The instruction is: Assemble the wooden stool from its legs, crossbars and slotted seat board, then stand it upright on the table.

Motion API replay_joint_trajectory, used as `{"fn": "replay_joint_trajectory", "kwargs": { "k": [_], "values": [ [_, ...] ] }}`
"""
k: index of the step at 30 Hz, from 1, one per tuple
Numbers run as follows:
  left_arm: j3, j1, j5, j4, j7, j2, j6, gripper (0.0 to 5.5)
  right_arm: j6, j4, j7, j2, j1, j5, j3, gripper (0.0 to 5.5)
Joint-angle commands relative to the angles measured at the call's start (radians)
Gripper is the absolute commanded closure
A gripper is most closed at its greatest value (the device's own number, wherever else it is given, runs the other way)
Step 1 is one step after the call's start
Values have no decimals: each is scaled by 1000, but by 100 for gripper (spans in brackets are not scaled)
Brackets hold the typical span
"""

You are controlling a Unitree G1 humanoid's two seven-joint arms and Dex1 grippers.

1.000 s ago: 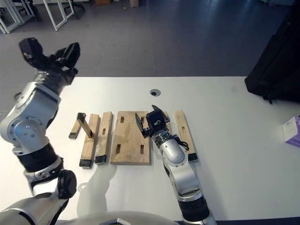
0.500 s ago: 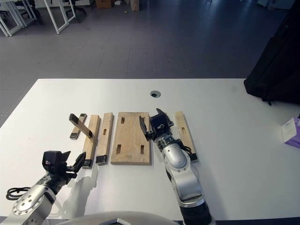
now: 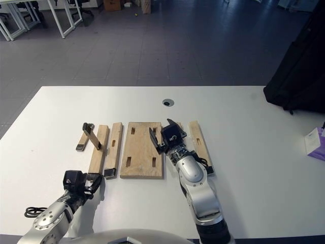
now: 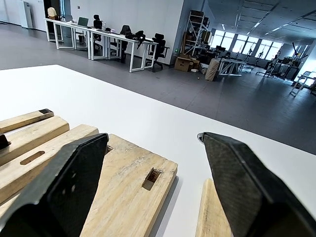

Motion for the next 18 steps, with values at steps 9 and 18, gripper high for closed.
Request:
{"fn": "replay_joint_trajectory", "kwargs": {
  "k": [9, 18],
  "values": [
    [-6, -67, 62, 254, 18, -79, -113, 345, 124, -36, 10, 37, -65, 63, -53, 200],
    [190, -429, -455, -37, -22, -108, -11, 346, 417, -68, 102, 125, -227, 456, -329, 165]
  ]
}}
